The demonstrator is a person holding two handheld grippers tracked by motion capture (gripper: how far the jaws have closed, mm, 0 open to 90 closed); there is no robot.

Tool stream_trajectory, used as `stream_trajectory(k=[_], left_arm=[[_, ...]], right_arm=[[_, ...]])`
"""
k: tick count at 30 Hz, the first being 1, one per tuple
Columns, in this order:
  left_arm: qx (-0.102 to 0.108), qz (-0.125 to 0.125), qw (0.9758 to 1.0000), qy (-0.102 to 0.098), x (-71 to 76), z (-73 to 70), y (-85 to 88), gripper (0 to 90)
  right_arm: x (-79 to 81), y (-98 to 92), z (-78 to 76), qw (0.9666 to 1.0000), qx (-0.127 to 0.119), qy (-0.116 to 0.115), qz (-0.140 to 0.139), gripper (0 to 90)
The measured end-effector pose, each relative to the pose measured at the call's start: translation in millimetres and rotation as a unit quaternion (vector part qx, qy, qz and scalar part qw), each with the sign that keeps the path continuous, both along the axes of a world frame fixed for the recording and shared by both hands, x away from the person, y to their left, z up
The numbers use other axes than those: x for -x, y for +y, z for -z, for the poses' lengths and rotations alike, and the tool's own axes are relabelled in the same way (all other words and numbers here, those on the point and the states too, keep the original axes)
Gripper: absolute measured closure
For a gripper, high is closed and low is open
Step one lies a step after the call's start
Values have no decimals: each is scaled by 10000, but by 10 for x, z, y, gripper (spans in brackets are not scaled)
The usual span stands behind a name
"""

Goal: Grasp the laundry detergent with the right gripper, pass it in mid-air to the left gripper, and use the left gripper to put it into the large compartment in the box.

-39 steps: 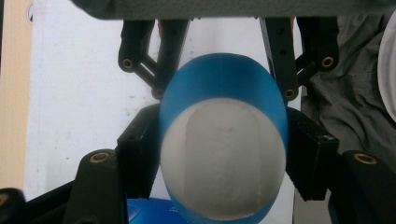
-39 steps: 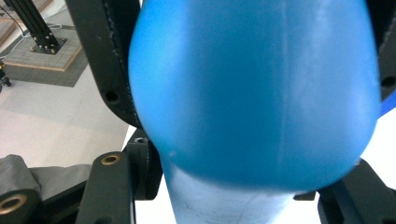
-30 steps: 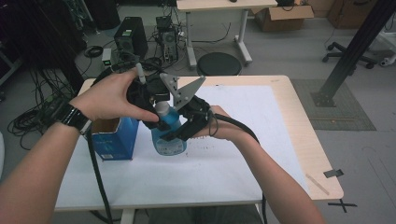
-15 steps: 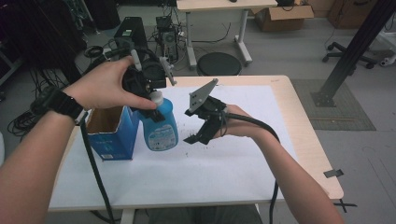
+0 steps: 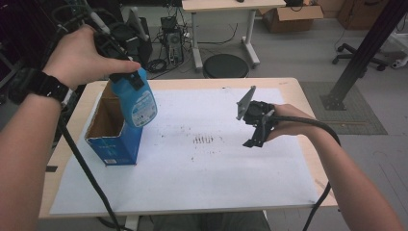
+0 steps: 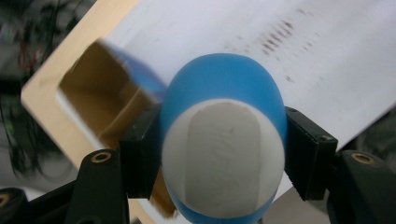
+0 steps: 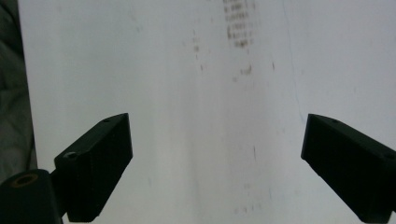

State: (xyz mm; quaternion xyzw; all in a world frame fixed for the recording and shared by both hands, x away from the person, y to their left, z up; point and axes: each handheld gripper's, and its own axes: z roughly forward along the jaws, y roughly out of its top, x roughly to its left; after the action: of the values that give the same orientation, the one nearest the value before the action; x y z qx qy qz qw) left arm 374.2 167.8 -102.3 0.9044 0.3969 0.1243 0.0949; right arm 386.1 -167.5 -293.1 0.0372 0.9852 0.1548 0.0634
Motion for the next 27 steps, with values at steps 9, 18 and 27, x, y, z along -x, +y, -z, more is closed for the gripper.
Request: stream_trajectory(k=[9, 18, 27], left_arm=[[403, -2240, 9737, 50, -114, -140, 558, 381], [561, -3035, 9511, -78, -148, -105, 857, 381], [594, -3300, 9421, -69, -191, 90, 980, 381]], right_arm=[[-41, -445, 89, 9981, 448, -36, 426, 91], [-63, -681, 90, 9961, 615, -21, 637, 91], [-59, -793, 68, 9955, 629, 24, 707, 91]])
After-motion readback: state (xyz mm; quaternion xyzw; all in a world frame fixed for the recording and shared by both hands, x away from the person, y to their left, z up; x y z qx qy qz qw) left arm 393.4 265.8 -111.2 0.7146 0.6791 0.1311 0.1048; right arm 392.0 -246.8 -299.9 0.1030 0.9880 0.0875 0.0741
